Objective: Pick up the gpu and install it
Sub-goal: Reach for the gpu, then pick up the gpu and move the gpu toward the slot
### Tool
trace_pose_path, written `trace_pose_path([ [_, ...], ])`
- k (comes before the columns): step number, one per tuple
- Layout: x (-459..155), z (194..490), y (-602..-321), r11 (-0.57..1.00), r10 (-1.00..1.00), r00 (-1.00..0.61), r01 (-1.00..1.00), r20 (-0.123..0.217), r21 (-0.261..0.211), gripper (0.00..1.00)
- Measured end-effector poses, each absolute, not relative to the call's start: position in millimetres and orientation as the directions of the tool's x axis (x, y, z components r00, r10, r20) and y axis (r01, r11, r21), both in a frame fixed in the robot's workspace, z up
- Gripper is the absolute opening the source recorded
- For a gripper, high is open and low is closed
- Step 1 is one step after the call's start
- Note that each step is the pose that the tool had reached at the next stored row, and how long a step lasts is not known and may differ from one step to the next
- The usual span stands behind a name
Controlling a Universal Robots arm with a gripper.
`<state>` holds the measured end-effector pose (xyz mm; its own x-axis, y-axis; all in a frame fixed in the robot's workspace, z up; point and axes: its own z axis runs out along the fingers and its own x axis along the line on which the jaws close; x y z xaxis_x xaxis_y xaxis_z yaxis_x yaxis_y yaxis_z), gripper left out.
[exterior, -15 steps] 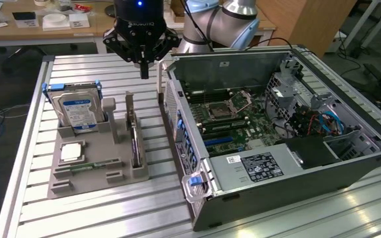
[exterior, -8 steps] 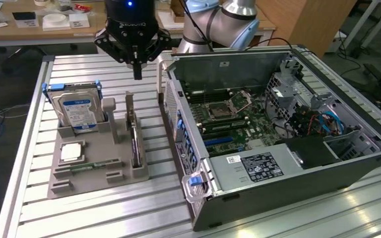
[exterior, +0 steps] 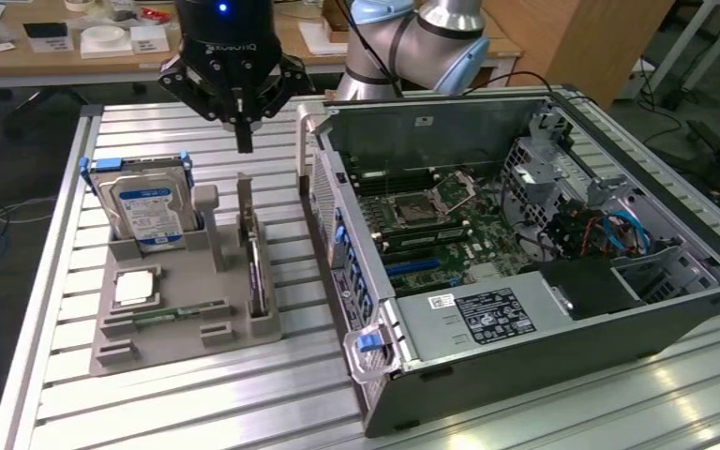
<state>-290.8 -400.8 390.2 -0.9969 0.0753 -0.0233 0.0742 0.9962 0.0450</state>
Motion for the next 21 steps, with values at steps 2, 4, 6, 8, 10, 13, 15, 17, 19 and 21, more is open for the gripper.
trace_pose_path([
  [2, -294.6, 390.1, -400.9, 0.996, 0.075, -0.997, 0.074, -0.023, 0.045, 0.11],
  [4, -298.5, 390.0, -401.0, 0.996, 0.075, -0.997, 0.074, -0.023, 0.045, 0.11],
  [6, -302.3, 389.9, -401.1, 0.996, 0.075, -0.997, 0.074, -0.023, 0.045, 0.11],
  [8, -304.8, 389.8, -401.2, 0.996, 0.075, -0.997, 0.074, -0.023, 0.045, 0.11],
  [10, -305.0, 389.8, -401.2, 0.996, 0.075, -0.997, 0.074, -0.023, 0.045, 0.11],
  [13, -305.1, 389.8, -401.2, 0.996, 0.075, -0.997, 0.074, -0.023, 0.045, 0.11],
  [15, -305.1, 389.8, -401.2, 0.996, 0.075, -0.997, 0.074, -0.023, 0.045, 0.11],
  [17, -305.1, 389.8, -401.2, 0.996, 0.075, -0.997, 0.074, -0.023, 0.045, 0.11],
  [19, -305.1, 389.8, -401.2, 0.996, 0.075, -0.997, 0.074, -0.023, 0.045, 0.11],
  [21, -305.1, 389.8, -401.2, 0.996, 0.075, -0.997, 0.074, -0.023, 0.045, 0.11],
])
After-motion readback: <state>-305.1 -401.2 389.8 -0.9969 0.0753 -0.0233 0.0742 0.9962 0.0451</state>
